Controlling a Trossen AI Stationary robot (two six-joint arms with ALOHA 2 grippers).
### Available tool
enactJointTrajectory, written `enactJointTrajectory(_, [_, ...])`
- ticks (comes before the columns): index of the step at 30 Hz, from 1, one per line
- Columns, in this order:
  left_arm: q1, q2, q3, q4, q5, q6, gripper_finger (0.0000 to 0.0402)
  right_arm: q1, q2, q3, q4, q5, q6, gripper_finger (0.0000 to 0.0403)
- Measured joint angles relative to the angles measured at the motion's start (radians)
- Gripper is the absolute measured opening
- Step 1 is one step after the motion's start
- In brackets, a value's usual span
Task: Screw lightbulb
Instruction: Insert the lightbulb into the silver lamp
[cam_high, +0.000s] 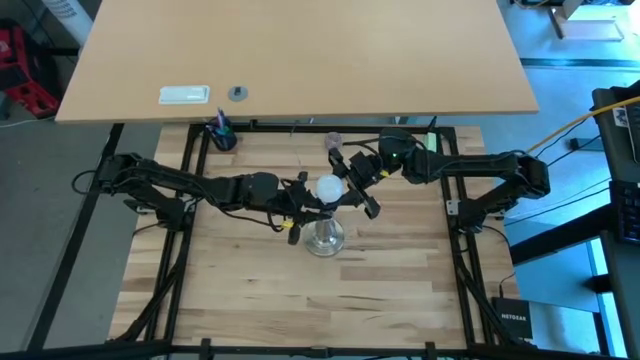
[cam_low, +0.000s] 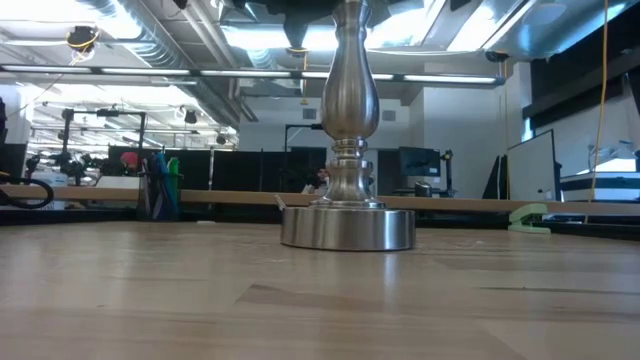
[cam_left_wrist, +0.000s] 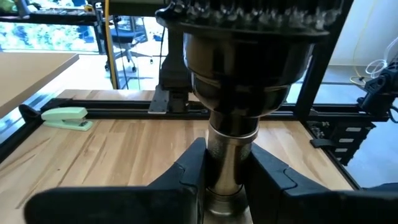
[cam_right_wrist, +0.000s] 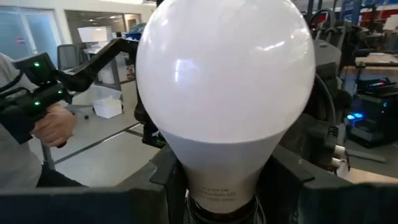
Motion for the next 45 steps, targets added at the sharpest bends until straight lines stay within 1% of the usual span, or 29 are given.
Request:
enactJointTrajectory(3, [-0.002,0.000,0.000,-0.002,-0.032,-0.006,0.0062,0.002,-0.002,0.003,-0.047,0.049,-0.031,0.0149])
enactJointTrajectory(7, [-0.009,-0.002,0.000,-0.002,-0.089,-0.027,0.0062,0.003,-0.003,0.002,-0.089,0.115,-0.026,0.0149])
enactJointTrajectory(12, [-0.034,-0.002,0.000,-0.001,-0.214,-0.043,0.0062,0.049,-0.004,0.002,-0.114,0.268,-0.048,0.0149])
enactJointTrajectory(15, [-0.059,-0.003,0.000,0.000,-0.304,-0.048,0.0062,0.089,-0.004,0.002,-0.123,0.400,-0.064,0.0149])
enactJointTrajectory(19, [-0.085,-0.003,0.000,0.000,-0.379,-0.063,0.0062,0.154,-0.004,0.002,-0.141,0.606,-0.092,0.0149])
enactJointTrajectory(24, [-0.100,0.012,0.000,0.012,-0.411,-0.080,0.0062,0.236,-0.003,0.001,-0.143,0.843,-0.119,0.0147])
enactJointTrajectory(30, [-0.107,0.038,0.000,0.063,-0.422,-0.090,0.0062,0.315,-0.001,0.001,-0.144,1.137,-0.130,0.0146])
enactJointTrajectory(34, [-0.106,0.041,0.001,0.074,-0.428,-0.107,0.0062,0.353,0.003,0.001,-0.133,1.285,-0.122,0.0144])
enactJointTrajectory(36, [-0.106,0.042,0.001,0.074,-0.427,-0.107,0.0062,0.362,0.003,0.001,-0.125,1.316,-0.115,0.0144])
enactJointTrajectory(42, [-0.106,0.042,0.001,0.079,-0.427,-0.099,0.0062,0.362,0.003,-0.001,-0.115,1.299,-0.116,0.0144])
enactJointTrajectory(45, [-0.107,0.041,0.001,0.081,-0.427,-0.098,0.0063,0.362,0.002,-0.002,-0.103,1.271,-0.131,0.0144])
